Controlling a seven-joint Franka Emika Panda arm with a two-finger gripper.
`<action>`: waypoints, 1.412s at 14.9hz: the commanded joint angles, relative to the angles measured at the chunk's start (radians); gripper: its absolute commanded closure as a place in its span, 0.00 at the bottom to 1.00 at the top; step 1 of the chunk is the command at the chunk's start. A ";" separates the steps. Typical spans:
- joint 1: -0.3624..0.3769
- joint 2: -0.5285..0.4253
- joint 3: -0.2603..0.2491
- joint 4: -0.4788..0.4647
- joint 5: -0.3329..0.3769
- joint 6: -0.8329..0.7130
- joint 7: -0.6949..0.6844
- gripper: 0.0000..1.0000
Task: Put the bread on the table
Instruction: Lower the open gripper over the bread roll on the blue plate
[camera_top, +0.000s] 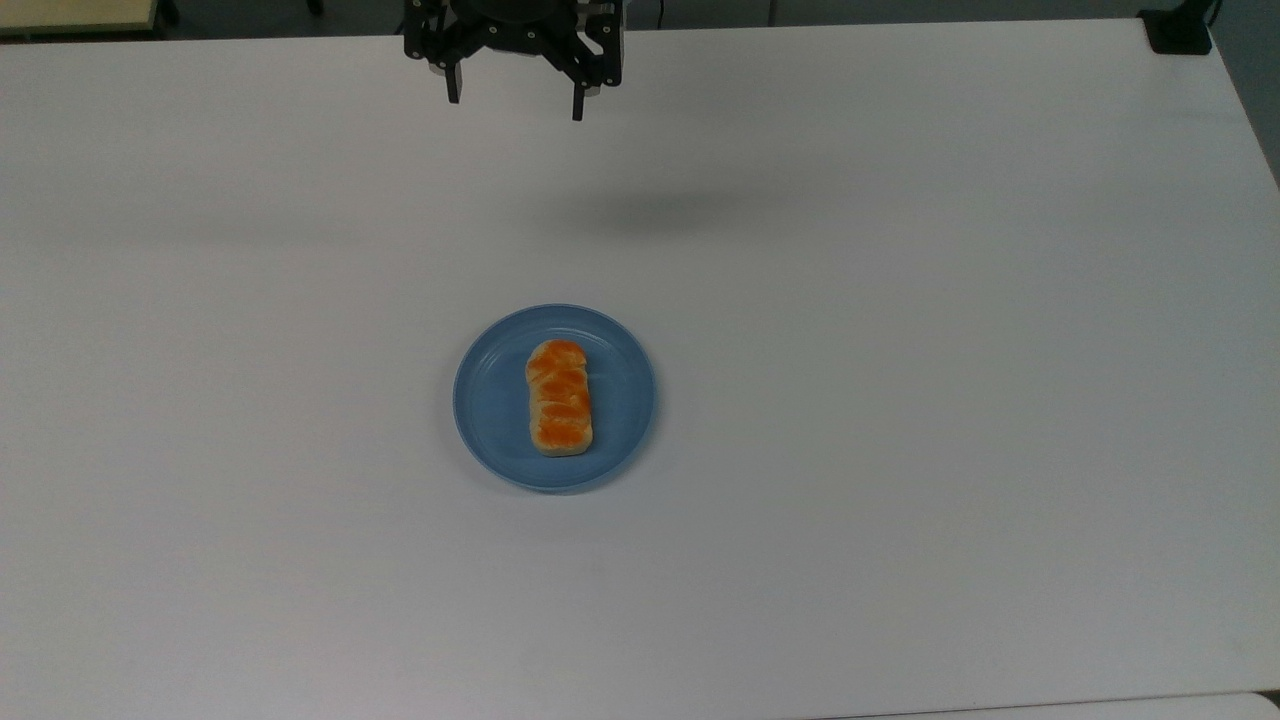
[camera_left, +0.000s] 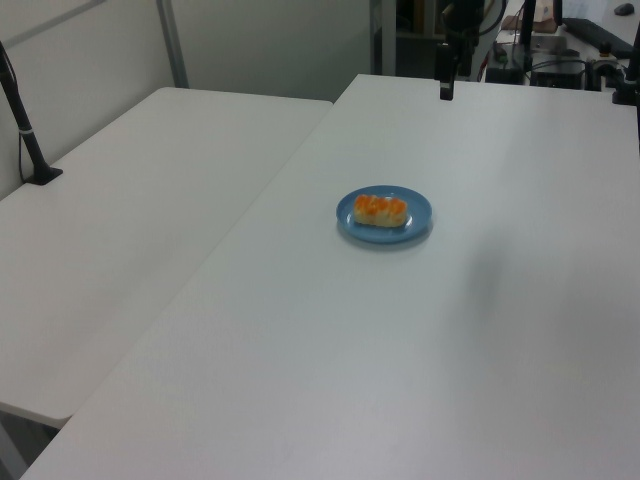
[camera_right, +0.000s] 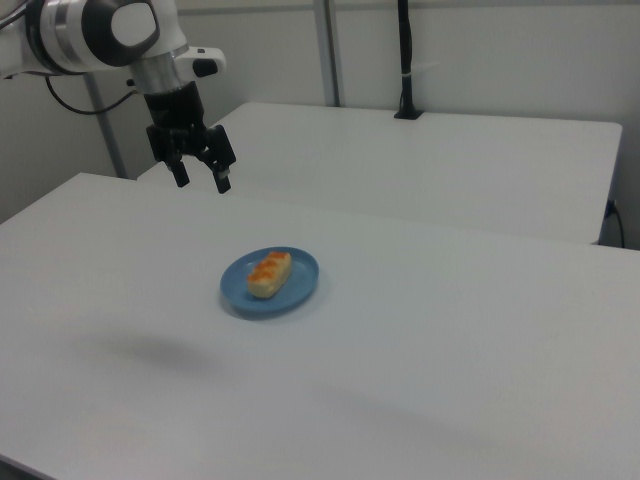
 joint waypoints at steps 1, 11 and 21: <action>0.001 -0.019 -0.015 -0.015 0.023 -0.005 -0.004 0.00; -0.013 0.081 -0.017 -0.013 0.026 0.170 -0.007 0.00; -0.018 0.432 -0.003 -0.013 0.008 0.534 0.013 0.00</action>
